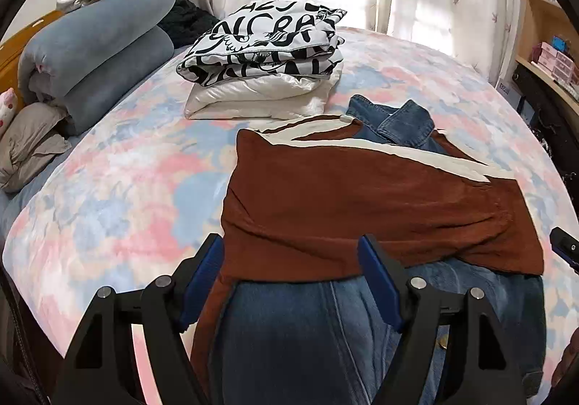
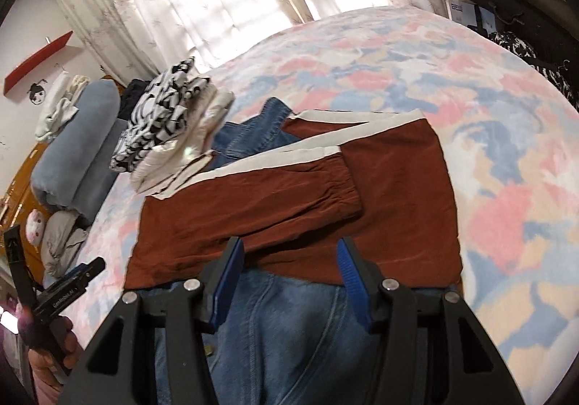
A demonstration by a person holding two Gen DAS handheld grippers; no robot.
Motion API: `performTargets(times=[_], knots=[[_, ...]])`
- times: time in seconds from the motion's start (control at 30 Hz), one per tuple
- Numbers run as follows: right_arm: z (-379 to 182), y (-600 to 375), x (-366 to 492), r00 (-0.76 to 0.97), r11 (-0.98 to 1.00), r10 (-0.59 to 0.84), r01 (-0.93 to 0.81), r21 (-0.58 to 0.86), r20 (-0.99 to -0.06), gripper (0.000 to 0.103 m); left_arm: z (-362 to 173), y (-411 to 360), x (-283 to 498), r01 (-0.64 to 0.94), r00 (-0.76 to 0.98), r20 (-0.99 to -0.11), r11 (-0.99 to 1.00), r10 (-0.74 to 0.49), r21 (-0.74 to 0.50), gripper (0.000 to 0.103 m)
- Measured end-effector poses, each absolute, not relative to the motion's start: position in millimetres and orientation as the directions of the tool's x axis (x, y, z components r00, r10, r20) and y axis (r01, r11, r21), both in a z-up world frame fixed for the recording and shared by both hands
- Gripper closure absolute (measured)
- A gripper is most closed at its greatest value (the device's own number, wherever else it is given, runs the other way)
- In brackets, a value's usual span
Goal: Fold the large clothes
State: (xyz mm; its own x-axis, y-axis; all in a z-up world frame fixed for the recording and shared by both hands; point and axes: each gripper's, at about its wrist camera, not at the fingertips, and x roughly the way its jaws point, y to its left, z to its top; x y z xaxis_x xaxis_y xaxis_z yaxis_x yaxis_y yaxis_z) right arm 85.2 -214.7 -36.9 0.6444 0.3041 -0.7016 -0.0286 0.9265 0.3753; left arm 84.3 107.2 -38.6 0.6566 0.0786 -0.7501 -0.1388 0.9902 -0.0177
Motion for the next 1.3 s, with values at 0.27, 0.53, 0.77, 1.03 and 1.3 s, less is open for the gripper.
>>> performTargets(times=[0.27, 0.53, 0.77, 1.03, 1.3], knots=[[-17, -203, 58, 0.668, 0.924, 0.324, -0.072, 0.375, -0.67, 0.049, -22, 97, 55, -0.121, 0.678, -0.733, 0.992, 0.061, -0.029, 0.028], [4, -195, 30, 0.69, 0.93, 0.331, -0.122, 0.347, -0.644, 0.048, -5, 88, 25, -0.107, 0.707, -0.705, 0.994, 0.06, -0.023, 0.023], [15, -192, 11, 0.712, 0.936, 0.321, -0.137, 0.325, -0.625, 0.042, 5, 86, 7, -0.092, 0.724, -0.689, 0.995, 0.049, -0.027, 0.018], [13, -193, -13, 0.711, 0.928, 0.345, -0.163, 0.334, -0.613, 0.04, 3, 96, -13, -0.083, 0.723, -0.69, 0.996, 0.038, -0.032, 0.015], [-15, -211, -42, 0.686, 0.944, 0.316, -0.158, 0.289, -0.655, 0.04, -40, 134, -31, -0.1, 0.656, -0.755, 0.992, 0.003, -0.083, 0.014]])
